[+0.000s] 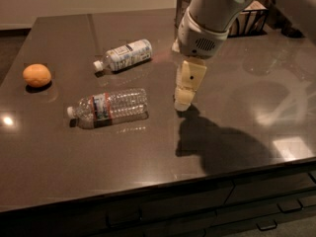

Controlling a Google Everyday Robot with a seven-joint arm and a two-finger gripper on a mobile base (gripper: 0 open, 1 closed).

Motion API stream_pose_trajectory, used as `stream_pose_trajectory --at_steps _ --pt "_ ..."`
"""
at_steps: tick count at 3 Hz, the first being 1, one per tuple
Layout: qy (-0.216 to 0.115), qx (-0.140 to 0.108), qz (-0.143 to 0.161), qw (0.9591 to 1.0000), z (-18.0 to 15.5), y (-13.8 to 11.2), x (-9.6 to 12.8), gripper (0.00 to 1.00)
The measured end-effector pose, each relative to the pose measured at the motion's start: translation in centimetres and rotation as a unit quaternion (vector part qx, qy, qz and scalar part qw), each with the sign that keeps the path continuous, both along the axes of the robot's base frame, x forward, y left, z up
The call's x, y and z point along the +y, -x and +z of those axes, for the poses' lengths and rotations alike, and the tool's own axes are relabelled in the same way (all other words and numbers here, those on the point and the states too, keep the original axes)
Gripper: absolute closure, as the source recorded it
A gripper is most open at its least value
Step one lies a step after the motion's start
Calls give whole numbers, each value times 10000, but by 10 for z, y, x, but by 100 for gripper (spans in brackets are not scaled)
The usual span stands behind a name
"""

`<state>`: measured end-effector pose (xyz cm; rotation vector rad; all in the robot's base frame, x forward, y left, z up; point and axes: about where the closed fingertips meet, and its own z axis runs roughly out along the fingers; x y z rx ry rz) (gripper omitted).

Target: Move water bottle near blue plastic bottle

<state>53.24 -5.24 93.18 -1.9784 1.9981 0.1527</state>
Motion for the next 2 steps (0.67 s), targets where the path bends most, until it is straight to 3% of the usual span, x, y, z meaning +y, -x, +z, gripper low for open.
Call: stream_pose_trajectory --at_steps 1,2 --pt "-168 106 334 9992 -14 -6 42 0" --pt "-134 225 642 9976 -34 -9 77 0"
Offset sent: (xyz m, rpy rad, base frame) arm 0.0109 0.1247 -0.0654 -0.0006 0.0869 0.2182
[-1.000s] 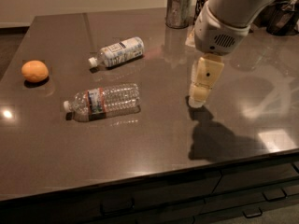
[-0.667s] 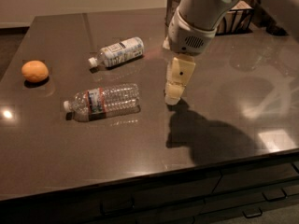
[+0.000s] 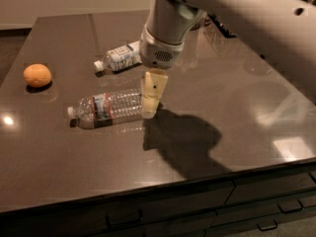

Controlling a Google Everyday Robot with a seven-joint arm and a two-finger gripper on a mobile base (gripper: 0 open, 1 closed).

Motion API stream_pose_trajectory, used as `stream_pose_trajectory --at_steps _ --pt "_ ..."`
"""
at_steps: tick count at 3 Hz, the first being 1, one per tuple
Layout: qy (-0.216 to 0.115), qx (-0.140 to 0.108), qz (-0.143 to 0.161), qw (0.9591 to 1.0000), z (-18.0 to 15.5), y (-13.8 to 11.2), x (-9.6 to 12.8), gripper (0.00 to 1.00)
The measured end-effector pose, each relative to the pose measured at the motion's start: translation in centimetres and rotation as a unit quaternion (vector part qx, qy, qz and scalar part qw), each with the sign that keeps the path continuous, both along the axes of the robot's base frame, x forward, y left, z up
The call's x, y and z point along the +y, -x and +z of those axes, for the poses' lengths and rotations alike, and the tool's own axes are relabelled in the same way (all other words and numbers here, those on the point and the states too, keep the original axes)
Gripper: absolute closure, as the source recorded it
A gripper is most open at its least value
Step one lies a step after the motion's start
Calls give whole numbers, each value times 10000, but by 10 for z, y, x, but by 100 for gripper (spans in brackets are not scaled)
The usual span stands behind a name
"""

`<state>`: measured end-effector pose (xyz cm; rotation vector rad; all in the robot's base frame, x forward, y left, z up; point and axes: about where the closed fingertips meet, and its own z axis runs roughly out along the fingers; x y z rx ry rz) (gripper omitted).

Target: Move water bottle near blue plastic bottle

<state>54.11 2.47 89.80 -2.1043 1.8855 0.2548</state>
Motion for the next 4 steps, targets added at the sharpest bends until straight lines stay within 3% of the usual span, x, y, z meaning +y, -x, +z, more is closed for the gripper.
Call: stream_pose_trajectory --at_steps 2,4 --pt "199 271 304 9990 -36 1 33 0" --pt "250 309 224 9990 -47 -3 44 41"
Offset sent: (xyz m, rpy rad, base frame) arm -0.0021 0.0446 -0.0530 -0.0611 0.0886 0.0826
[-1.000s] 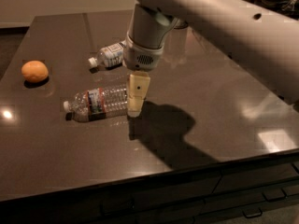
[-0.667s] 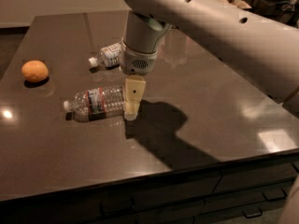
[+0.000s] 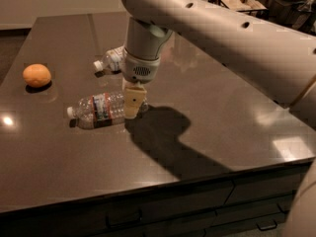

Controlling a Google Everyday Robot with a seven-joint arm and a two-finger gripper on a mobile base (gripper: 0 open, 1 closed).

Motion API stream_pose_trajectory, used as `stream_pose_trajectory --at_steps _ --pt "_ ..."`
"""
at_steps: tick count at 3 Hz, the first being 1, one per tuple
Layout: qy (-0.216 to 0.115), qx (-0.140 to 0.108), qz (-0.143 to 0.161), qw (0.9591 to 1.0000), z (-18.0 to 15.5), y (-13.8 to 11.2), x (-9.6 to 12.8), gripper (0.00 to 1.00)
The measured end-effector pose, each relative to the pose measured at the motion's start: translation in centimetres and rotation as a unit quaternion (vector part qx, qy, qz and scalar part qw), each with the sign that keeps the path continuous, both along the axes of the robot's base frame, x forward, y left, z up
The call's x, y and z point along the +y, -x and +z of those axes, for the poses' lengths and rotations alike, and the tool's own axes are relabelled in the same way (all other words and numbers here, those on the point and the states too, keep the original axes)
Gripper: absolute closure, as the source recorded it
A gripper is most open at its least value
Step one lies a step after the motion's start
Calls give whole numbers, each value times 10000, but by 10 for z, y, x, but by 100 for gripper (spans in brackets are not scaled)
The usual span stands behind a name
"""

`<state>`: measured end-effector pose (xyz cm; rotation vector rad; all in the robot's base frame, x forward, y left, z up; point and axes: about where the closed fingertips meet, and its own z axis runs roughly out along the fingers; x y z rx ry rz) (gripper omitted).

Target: Move water bottle near blue plastic bottle

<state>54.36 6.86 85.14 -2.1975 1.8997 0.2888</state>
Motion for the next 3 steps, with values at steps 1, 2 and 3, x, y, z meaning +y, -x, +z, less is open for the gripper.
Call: stream_pose_trajectory --at_steps 1,2,3 --pt "-12 -81 -209 9997 6 -11 -6 65" --pt "-5 -210 -516 9984 18 -31 -21 88" --pt "-29 -342 -838 9959 31 -61 -39 100"
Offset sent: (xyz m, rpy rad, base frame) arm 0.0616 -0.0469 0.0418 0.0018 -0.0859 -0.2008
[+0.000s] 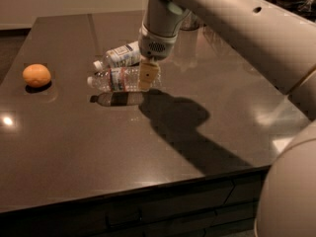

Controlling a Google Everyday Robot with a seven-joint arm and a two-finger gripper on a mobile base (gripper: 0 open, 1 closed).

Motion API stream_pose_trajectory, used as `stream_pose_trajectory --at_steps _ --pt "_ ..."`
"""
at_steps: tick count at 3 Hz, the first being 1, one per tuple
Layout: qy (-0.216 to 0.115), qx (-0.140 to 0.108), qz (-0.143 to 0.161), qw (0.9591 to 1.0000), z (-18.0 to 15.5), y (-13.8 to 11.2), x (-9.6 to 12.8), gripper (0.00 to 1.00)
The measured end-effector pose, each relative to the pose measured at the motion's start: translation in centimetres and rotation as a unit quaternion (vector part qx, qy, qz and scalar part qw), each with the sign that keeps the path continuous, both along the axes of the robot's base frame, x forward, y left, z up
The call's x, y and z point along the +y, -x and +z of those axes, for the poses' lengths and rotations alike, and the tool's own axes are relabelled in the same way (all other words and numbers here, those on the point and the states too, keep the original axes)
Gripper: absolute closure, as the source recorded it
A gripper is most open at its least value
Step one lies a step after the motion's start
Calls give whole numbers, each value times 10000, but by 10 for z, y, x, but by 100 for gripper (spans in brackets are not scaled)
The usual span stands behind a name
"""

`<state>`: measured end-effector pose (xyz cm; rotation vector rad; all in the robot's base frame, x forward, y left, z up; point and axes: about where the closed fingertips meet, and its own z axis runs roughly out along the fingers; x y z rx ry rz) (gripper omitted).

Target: Move water bottle near blue plastic bottle

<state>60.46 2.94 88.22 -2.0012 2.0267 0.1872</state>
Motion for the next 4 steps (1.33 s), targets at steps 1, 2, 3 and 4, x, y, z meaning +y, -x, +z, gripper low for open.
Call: stream_pose_trajectory --at_steps 1,2,3,4 --pt "-12 -103 -222 9997 4 -34 -16 100" --pt "-43 -144 -369 9992 0 -57 -25 100" --pt "1 -165 -405 9990 -10 -72 -30 75" --pt "27 -140 -375 9992 -16 -77 -30 52"
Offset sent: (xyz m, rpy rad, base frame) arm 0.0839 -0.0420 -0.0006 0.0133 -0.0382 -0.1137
